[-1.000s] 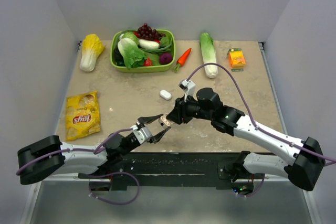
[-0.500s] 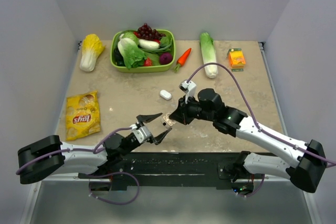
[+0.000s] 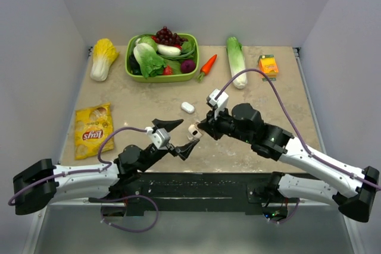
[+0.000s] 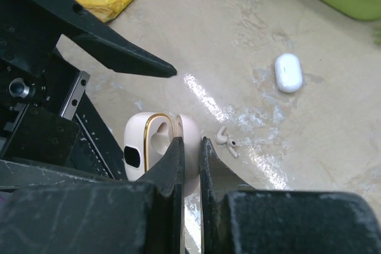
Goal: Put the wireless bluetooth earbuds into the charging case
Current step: Pick up the earbud from the center of the board.
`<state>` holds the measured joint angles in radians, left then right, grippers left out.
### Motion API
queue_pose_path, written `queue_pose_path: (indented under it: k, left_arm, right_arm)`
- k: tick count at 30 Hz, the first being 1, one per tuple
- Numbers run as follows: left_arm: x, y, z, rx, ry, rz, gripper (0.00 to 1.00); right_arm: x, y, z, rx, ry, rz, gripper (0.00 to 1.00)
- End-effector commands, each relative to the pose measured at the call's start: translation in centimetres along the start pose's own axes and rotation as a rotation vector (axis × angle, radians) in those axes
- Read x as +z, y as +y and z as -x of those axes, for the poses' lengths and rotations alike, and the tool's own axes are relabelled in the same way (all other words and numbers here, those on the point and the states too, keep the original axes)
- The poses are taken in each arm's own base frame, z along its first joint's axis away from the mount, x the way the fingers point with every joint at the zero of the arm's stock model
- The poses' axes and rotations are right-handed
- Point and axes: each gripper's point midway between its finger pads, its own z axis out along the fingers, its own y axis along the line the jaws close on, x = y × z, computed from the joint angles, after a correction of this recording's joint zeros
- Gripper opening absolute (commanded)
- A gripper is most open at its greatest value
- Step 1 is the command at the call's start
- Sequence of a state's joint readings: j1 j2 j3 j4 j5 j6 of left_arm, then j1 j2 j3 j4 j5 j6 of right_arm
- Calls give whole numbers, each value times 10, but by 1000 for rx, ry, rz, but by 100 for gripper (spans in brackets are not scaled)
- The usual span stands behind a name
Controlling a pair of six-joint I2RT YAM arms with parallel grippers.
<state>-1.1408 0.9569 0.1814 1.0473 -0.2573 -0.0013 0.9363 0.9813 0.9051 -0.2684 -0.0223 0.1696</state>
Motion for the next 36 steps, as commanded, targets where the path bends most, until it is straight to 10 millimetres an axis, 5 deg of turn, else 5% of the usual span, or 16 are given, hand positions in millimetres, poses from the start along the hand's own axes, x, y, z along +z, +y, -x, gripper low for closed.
queue_pose_path:
  k: [1,10,32,36]
  left_arm:
    - [7,-21,20,-119,30,-125,100]
    - [-7,-70,9,-232,147,-441,99]
    - [4,-87,44,-310,34,-674,85]
    - [4,-91,43,-290,36,-707,66]
  right_arm:
    - [-17,17,21,-166,-107,9,0]
    - [-34,34,25,-242,-75,104,0]
    - [-45,45,22,-286,-48,156,0]
    - [-42,47,21,-285,-45,163,0]
